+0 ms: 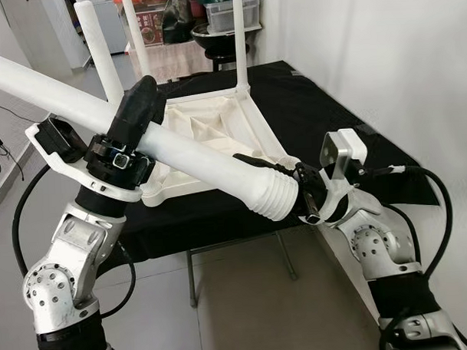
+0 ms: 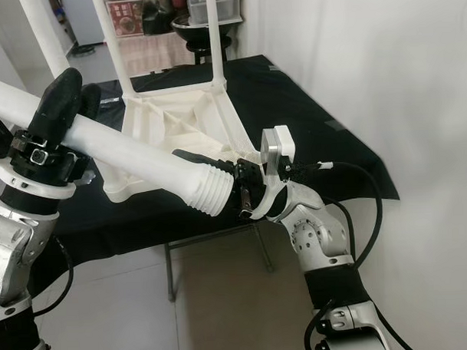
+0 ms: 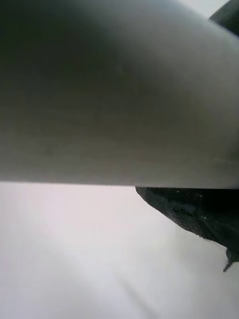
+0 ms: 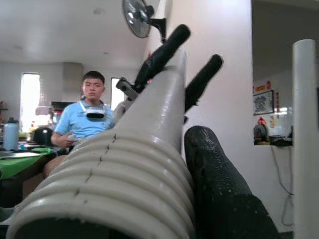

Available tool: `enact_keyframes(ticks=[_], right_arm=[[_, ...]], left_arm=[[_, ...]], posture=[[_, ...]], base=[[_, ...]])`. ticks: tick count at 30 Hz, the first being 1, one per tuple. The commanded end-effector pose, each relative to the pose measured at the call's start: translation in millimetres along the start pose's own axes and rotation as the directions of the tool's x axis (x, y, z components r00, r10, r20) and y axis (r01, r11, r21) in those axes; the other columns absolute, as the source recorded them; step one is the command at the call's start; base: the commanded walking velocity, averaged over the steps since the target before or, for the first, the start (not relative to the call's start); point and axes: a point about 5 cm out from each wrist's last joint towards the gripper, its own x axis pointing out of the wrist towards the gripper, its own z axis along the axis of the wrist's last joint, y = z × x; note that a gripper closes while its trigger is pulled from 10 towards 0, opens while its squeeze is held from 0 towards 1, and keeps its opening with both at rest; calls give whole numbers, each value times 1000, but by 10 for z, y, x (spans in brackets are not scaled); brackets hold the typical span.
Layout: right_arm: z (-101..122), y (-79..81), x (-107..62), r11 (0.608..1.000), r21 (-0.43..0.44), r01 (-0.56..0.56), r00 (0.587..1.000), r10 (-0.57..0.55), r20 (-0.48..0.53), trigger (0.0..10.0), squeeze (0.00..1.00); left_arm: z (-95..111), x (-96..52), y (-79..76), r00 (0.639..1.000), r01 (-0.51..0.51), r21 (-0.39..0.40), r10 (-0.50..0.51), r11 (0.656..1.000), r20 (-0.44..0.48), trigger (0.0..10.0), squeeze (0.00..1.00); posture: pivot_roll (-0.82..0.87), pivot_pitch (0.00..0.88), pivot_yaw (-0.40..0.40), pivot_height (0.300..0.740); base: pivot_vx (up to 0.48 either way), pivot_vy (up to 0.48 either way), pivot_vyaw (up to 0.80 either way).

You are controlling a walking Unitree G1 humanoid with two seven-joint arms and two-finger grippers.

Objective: Building children table

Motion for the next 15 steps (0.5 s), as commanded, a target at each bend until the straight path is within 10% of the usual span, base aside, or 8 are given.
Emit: enact_keyframes(ticks=[1, 10, 15], right_arm=[[-111, -120, -177, 985, 25, 170, 984, -169, -59, 10000, 1000], [-119, -151, -167, 979, -3, 202, 976, -201, -77, 10000, 1000], [-210, -176, -231, 973, -62, 224, 958, -232, -170, 10000, 1000]], left_arm=[[26, 48, -251, 988, 155, -20, -155, 988, 1, 0, 0], [221, 86, -309, 985, 162, 61, -165, 985, 42, 0, 0], [743, 181, -459, 972, 146, 243, -185, 959, 144, 0, 0]], posture=[[-68, 0, 58, 740], [-71, 0, 57, 740], [-75, 0, 58, 740]], base=[[0, 0, 0], [0, 0, 0], [0, 0, 0]])
